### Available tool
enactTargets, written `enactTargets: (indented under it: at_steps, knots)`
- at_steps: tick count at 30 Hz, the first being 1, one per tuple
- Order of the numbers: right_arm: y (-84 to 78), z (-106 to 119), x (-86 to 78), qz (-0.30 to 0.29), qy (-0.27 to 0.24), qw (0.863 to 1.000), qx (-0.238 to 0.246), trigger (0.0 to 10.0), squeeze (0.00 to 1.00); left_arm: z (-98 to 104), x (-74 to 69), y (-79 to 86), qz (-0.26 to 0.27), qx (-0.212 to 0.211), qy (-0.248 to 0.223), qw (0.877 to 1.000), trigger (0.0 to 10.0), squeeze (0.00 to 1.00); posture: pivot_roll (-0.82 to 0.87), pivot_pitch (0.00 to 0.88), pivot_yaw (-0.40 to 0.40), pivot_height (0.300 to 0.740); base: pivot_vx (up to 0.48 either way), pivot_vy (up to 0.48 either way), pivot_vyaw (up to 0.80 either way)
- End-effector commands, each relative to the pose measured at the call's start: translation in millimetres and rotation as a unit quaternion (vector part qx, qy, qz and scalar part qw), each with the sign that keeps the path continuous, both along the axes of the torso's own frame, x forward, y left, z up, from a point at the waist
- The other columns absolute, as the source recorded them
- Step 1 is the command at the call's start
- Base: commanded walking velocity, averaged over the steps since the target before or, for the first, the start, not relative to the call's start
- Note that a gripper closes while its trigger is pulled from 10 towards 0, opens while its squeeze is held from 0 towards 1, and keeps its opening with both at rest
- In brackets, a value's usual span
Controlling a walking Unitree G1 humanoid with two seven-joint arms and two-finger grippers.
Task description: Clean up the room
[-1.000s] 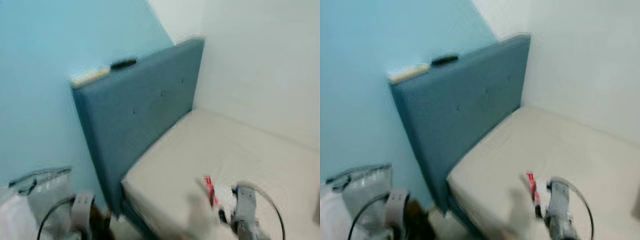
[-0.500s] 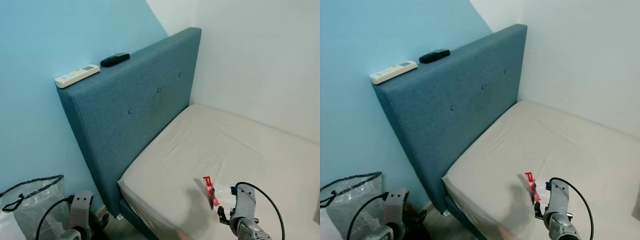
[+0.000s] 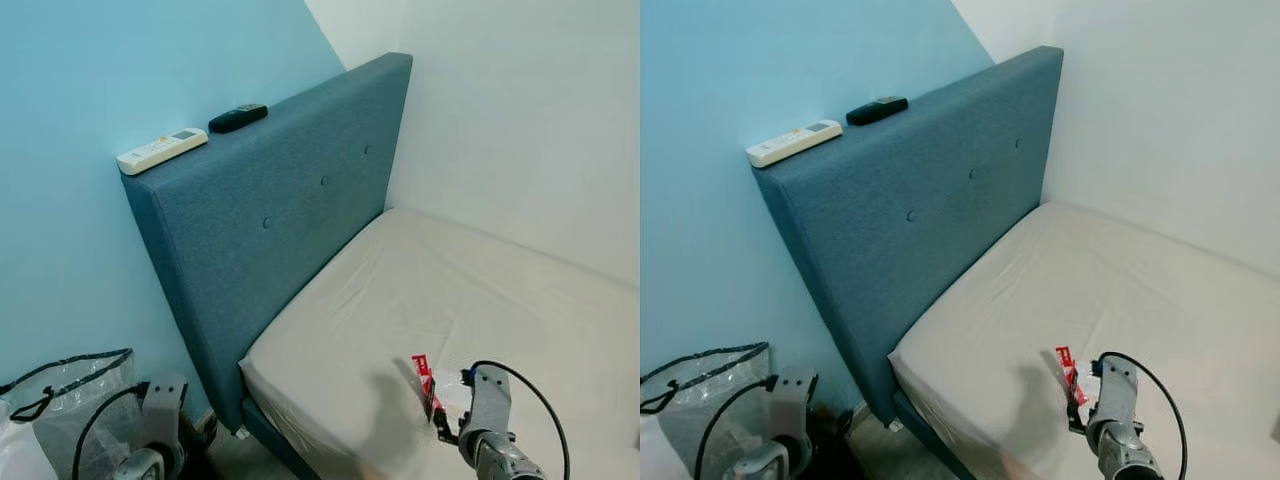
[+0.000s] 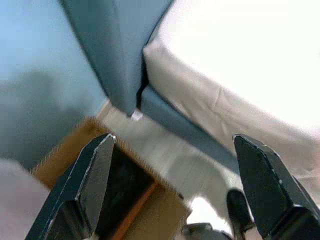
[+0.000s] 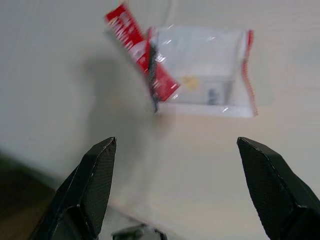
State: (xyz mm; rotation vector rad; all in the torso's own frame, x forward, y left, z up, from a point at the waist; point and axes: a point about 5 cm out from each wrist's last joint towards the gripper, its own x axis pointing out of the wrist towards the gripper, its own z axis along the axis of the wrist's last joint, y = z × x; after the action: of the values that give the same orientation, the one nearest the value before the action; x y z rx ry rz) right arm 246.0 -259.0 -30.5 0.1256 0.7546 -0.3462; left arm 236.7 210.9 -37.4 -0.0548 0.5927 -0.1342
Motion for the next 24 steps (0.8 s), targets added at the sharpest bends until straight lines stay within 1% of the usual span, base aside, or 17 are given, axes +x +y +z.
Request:
enactTargets:
  at_steps: [1, 2, 5, 6, 7, 9, 15, 18, 22, 24]
  knots:
    - [-9.4, 7, 4.8, -0.035, -0.019, 0.999, -0.008, 10.0, 0.00, 8, 8.1, -4.4, -0.017, -0.016, -0.029, 0.999, 10.0, 0.00, -0.03, 0.040, -0.006, 0.695, 0.000, 0.000, 0.00]
    - [-9.4, 7, 4.8, -0.035, -0.019, 0.999, -0.008, 10.0, 0.00, 8, 8.1, -4.4, -0.017, -0.016, -0.029, 0.999, 10.0, 0.00, -0.03, 0.040, -0.006, 0.695, 0.000, 0.000, 0.00]
    - [-28.8, 19, 7.9, -0.102, -0.041, 0.994, -0.018, 10.0, 0.00, 21, 20.6, -12.5, -0.071, -0.005, -0.069, 0.995, 10.0, 0.00, -0.01, 0.052, 0.003, 0.680, 0.000, 0.000, 0.00]
    - [-28.8, 19, 7.9, -0.102, -0.041, 0.994, -0.018, 10.0, 0.00, 21, 20.6, -12.5, -0.071, -0.005, -0.069, 0.995, 10.0, 0.00, -0.01, 0.052, 0.003, 0.680, 0.000, 0.000, 0.00]
    - [-37.5, 23, 7.6, -0.135, -0.050, 0.989, -0.016, 10.0, 0.00, 27, 25.4, -15.5, -0.090, -0.001, -0.085, 0.992, 10.0, 0.00, -0.01, 0.056, 0.007, 0.675, 0.000, 0.000, 0.00]
    - [-48.5, 28, 6.5, -0.175, -0.062, 0.982, -0.012, 10.0, 0.00, 34, 31.0, -19.2, -0.112, 0.004, -0.106, 0.988, 10.0, 0.00, -0.01, 0.061, 0.009, 0.665, 0.000, 0.000, 0.00]
    - [-58.0, 32, 4.5, -0.205, -0.072, 0.976, -0.004, 10.0, 0.00, 43, 36.6, -23.4, -0.138, 0.014, -0.130, 0.982, 10.0, 0.00, 0.00, 0.073, 0.016, 0.650, 0.000, 0.000, 0.00]
    - [-63.3, 34, 3.4, -0.220, -0.083, 0.972, 0.005, 10.0, 0.00, 53, 39.9, -28.5, -0.170, 0.024, -0.156, 0.973, 10.0, 0.00, 0.01, 0.092, 0.023, 0.635, 0.000, 0.000, 0.00]
    - [-62.2, 34, 4.3, -0.223, -0.090, 0.971, 0.017, 10.0, 0.00, 58, 40.5, -30.9, -0.183, 0.027, -0.167, 0.968, 10.0, 0.00, 0.01, 0.102, 0.025, 0.625, 0.000, 0.000, 0.00]
    - [-59.5, 33, 5.2, -0.222, -0.095, 0.970, 0.026, 10.0, 0.00, 64, 39.8, -33.0, -0.196, 0.030, -0.182, 0.963, 10.0, 0.00, 0.02, 0.132, 0.033, 0.615, 0.000, 0.000, 0.00]
